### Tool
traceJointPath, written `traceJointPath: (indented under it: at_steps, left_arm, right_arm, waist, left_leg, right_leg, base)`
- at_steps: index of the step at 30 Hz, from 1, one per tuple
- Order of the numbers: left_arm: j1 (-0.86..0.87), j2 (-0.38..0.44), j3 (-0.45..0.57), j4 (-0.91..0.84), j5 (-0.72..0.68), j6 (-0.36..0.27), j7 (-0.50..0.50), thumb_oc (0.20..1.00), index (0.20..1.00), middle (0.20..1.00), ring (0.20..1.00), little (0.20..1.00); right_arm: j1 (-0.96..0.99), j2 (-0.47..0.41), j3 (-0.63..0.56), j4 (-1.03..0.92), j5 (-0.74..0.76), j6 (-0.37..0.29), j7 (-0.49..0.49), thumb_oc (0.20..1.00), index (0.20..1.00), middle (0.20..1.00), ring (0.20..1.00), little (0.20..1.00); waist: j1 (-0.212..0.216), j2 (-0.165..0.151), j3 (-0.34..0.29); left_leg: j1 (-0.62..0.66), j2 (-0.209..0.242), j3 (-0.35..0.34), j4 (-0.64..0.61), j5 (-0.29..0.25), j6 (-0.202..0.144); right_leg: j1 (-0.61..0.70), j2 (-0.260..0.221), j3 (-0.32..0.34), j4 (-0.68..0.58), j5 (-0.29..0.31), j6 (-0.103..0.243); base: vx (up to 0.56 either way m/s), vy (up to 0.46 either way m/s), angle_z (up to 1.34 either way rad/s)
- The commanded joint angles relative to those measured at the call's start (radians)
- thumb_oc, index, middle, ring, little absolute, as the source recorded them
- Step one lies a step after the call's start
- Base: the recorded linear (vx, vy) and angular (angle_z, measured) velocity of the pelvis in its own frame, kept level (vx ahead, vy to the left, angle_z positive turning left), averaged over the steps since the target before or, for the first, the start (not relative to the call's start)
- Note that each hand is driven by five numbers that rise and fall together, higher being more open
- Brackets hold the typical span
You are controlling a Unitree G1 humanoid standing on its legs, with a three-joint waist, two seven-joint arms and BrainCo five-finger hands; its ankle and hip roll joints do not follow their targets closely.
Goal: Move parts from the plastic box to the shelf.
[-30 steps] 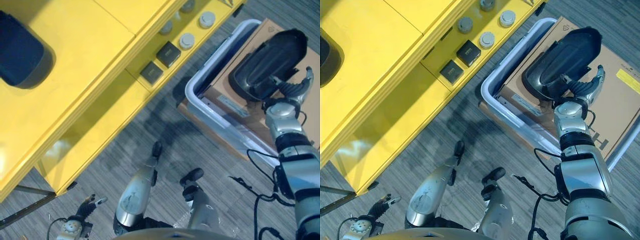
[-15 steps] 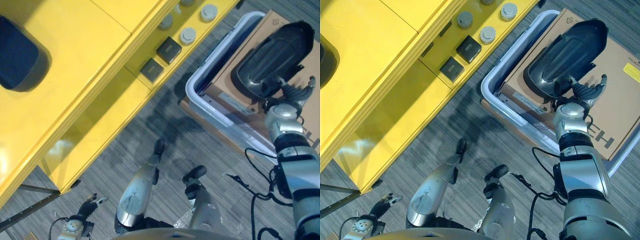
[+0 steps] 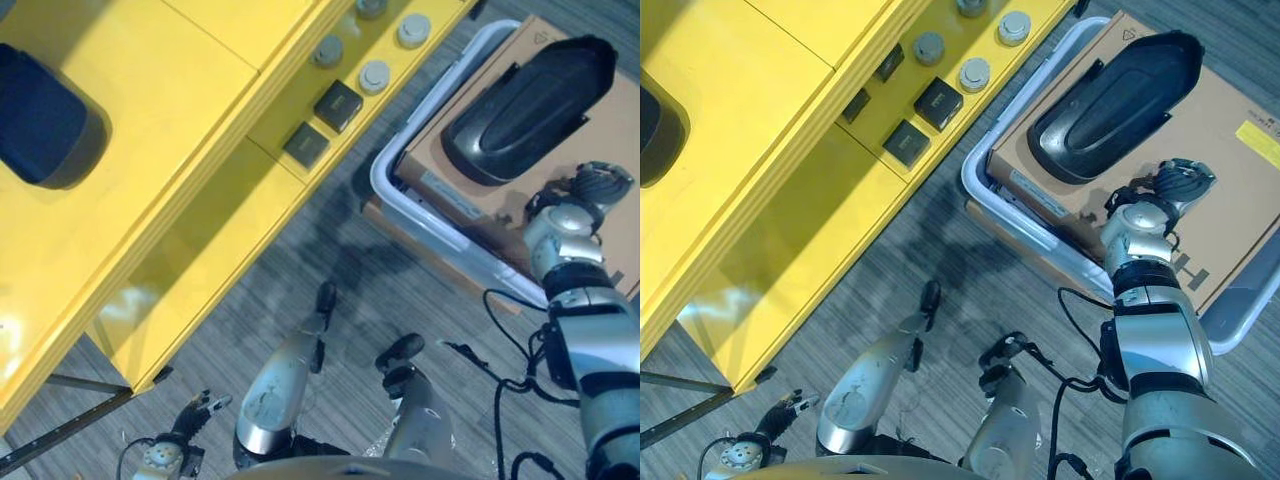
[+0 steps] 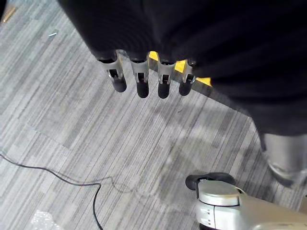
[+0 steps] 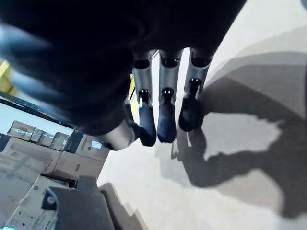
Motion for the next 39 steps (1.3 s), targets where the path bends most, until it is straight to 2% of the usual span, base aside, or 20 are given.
traceJointPath:
  at_steps: [1,5,6,7,11,14,24,30,32,33,36,37,39]
  left_arm:
    - [0.026,0.028,-0.055,0.028,-0.024,0.002,0.002,1.0,1.0,1.0,1.0,1.0]
    - [0.029,0.03,-0.061,0.023,-0.027,-0.001,0.007,1.0,1.0,1.0,1.0,1.0]
    - [0.032,0.031,-0.059,0.024,-0.028,-0.005,0.006,1.0,1.0,1.0,1.0,1.0]
    - [0.033,0.032,-0.057,0.024,-0.027,-0.008,0.005,1.0,1.0,1.0,1.0,1.0]
    - [0.035,0.032,-0.063,0.022,-0.028,-0.014,0.006,1.0,1.0,1.0,1.0,1.0]
    - [0.036,0.034,-0.065,0.016,-0.033,-0.009,0.003,1.0,1.0,1.0,1.0,1.0]
    - [0.042,0.023,-0.059,0.031,-0.001,-0.003,-0.01,1.0,1.0,1.0,1.0,1.0]
    - [0.045,0.024,-0.058,0.032,0.012,0.008,-0.017,1.0,1.0,1.0,1.0,1.0]
    - [0.045,0.023,-0.059,0.036,0.01,0.005,-0.022,1.0,1.0,1.0,1.0,1.0]
    - [0.036,0.026,-0.062,0.034,0.004,0.009,-0.028,1.0,1.0,1.0,1.0,1.0]
    - [0.034,0.03,-0.064,0.031,0.003,0.009,-0.038,1.0,1.0,1.0,1.0,1.0]
    - [0.036,0.039,-0.067,0.021,-0.002,0.01,-0.043,1.0,1.0,1.0,1.0,1.0]
    - [0.035,0.051,-0.064,0.015,-0.007,0.012,-0.051,1.0,1.0,1.0,1.0,1.0]
  right_arm:
    - [0.015,0.004,0.061,-0.004,-0.044,0.029,0.045,0.2,0.2,0.2,0.2,0.2]
    - [0.006,-0.008,0.072,-0.013,-0.061,0.027,0.033,0.206,0.206,0.206,0.206,0.206]
    - [0.006,-0.015,0.071,-0.015,-0.064,0.018,0.021,0.843,0.843,0.843,0.843,0.843]
    - [0.004,-0.02,0.069,-0.018,-0.064,0.007,0.011,1.0,1.0,1.0,1.0,1.0]
    - [-0.01,-0.033,0.045,-0.039,-0.035,-0.054,-0.037,1.0,1.0,1.0,1.0,1.0]
    - [-0.012,-0.033,0.031,-0.065,-0.059,-0.07,-0.072,1.0,1.0,1.0,1.0,1.0]
    - [-0.001,-0.012,0.026,-0.094,-0.109,-0.056,-0.144,1.0,1.0,1.0,1.0,1.0]
    - [0.0,-0.003,0.04,-0.076,-0.11,-0.024,-0.138,1.0,1.0,1.0,1.0,1.0]
    - [-0.005,0.0,0.051,-0.057,-0.135,0.001,-0.137,1.0,1.0,1.0,1.0,1.0]
    - [-0.027,0.002,0.082,-0.035,-0.178,0.07,-0.153,1.0,1.0,1.0,1.0,1.0]
    - [-0.052,-0.011,0.124,0.003,-0.213,0.153,-0.147,1.0,1.0,1.0,1.0,1.0]
    - [-0.066,-0.03,0.179,0.044,-0.319,0.26,-0.124,1.0,1.0,1.0,1.0,1.0]
    - [-0.089,-0.056,0.258,0.083,-0.436,0.362,-0.066,1.0,1.0,1.0,1.0,1.0]
  waist:
    - [0.03,-0.007,0.012]
    - [0.029,-0.007,0.015]
    - [0.029,-0.008,0.015]
    - [0.029,-0.009,0.015]
    - [0.028,-0.015,0.008]
    - [0.029,-0.016,0.0]
    - [0.04,-0.007,-0.028]
    - [0.046,-0.001,-0.031]
    - [0.048,0.001,-0.031]
    - [0.052,0.0,-0.028]
    - [0.057,-0.002,-0.026]
    - [0.063,-0.006,-0.022]
    - [0.067,-0.011,-0.021]
  left_leg:
    - [-0.057,0.03,0.004,0.025,-0.04,-0.037]
    - [-0.052,0.032,0.004,0.022,-0.04,-0.037]
    - [-0.049,0.032,0.005,0.019,-0.039,-0.037]
    - [-0.047,0.032,0.005,0.017,-0.039,-0.037]
    - [-0.036,0.033,0.003,0.007,-0.04,-0.035]
    - [-0.028,0.031,0.001,0.001,-0.042,-0.033]
    - [0.001,0.025,-0.009,-0.005,-0.051,-0.027]
    - [0.002,0.02,-0.012,-0.002,-0.052,-0.024]
    - [-0.001,0.018,-0.013,0.001,-0.052,-0.023]
    - [-0.006,0.016,-0.013,0.005,-0.053,-0.022]
    - [-0.013,0.013,-0.014,0.011,-0.054,-0.02]
    - [-0.02,0.011,-0.014,0.018,-0.055,-0.018]
    - [-0.027,0.011,-0.014,0.022,-0.054,-0.017]
  right_leg:
    - [0.064,-0.033,0.078,-0.078,0.009,0.082]
    - [0.064,-0.035,0.08,-0.074,0.01,0.083]
    - [0.066,-0.035,0.079,-0.074,0.012,0.084]
    - [0.068,-0.035,0.079,-0.075,0.013,0.085]
    - [0.073,-0.034,0.079,-0.078,0.016,0.087]
    - [0.078,-0.035,0.077,-0.077,0.015,0.089]
    - [0.109,-0.049,0.067,-0.081,0.015,0.089]
    - [0.11,-0.057,0.063,-0.076,0.015,0.088]
    - [0.109,-0.06,0.063,-0.074,0.016,0.088]
    - [0.106,-0.063,0.061,-0.075,0.02,0.088]
    - [0.101,-0.064,0.061,-0.074,0.022,0.088]
    - [0.096,-0.066,0.059,-0.071,0.026,0.088]
    - [0.092,-0.065,0.057,-0.069,0.027,0.088]
  base:
    - [0.0,0.0,0.0]
    - [0.0,0.0,0.0]
    - [0.0,0.0,0.0]
    - [0.0,0.0,0.0]
    - [0.0,0.0,0.0]
    - [0.0,0.0,0.0]
    - [0.01,0.006,0.01]
    - [0.01,0.021,0.03]
    - [0.01,0.043,0.06]
    - [0.01,0.033,0.07]
    - [0.0,0.011,0.06]
    - [0.0,-0.008,0.06]
    - [-0.01,-0.013,0.08]
